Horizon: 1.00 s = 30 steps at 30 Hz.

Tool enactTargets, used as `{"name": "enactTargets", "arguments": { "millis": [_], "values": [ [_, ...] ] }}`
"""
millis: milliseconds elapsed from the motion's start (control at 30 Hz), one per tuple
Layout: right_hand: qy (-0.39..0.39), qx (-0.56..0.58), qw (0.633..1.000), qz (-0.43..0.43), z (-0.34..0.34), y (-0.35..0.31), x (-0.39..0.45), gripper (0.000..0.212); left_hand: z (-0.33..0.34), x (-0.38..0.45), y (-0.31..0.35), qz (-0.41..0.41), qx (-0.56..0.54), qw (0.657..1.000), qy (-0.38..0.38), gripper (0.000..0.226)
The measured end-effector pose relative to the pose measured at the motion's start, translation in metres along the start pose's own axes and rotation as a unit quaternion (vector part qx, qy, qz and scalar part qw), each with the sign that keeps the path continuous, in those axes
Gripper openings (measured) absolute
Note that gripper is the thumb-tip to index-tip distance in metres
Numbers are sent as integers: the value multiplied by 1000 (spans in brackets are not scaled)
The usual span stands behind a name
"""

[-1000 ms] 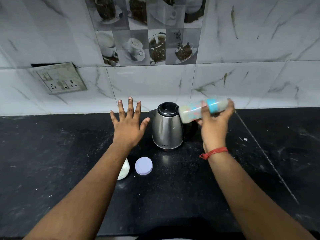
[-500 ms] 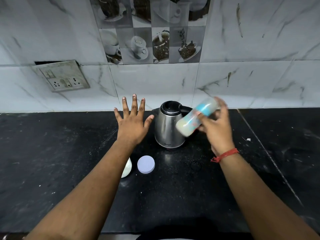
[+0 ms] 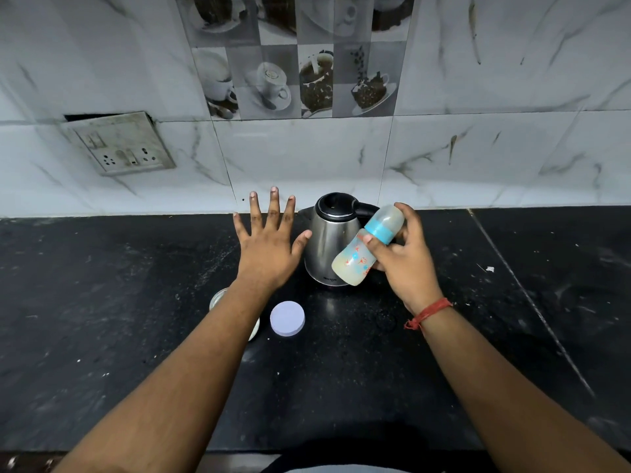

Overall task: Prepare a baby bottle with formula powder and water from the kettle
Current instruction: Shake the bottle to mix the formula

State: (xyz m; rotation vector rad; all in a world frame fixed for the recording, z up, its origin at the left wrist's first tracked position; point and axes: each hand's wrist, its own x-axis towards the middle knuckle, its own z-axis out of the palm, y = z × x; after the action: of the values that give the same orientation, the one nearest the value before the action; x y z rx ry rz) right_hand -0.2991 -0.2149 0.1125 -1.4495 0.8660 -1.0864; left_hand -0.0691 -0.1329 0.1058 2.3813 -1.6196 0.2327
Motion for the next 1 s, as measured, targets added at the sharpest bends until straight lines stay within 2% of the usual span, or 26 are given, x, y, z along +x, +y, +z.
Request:
{"name": "enactTargets", "arguments": {
  "millis": [200, 400, 700, 1000],
  "values": [
    [12, -36, 999, 5, -4, 7, -9, 69, 23, -26, 6, 12, -6, 1000, -12, 78],
    [4, -154, 988, -26, -12, 33, -21, 77, 49, -51, 11, 25, 10, 999, -44, 82],
    [-78, -269, 959, -32, -16, 80, -37, 78, 80, -76, 22, 61, 10, 995, -79, 77],
    [-110, -342, 932, -56, -18, 98, -52, 75, 92, -87, 25, 57, 13, 992, -115, 78]
  ]
}}
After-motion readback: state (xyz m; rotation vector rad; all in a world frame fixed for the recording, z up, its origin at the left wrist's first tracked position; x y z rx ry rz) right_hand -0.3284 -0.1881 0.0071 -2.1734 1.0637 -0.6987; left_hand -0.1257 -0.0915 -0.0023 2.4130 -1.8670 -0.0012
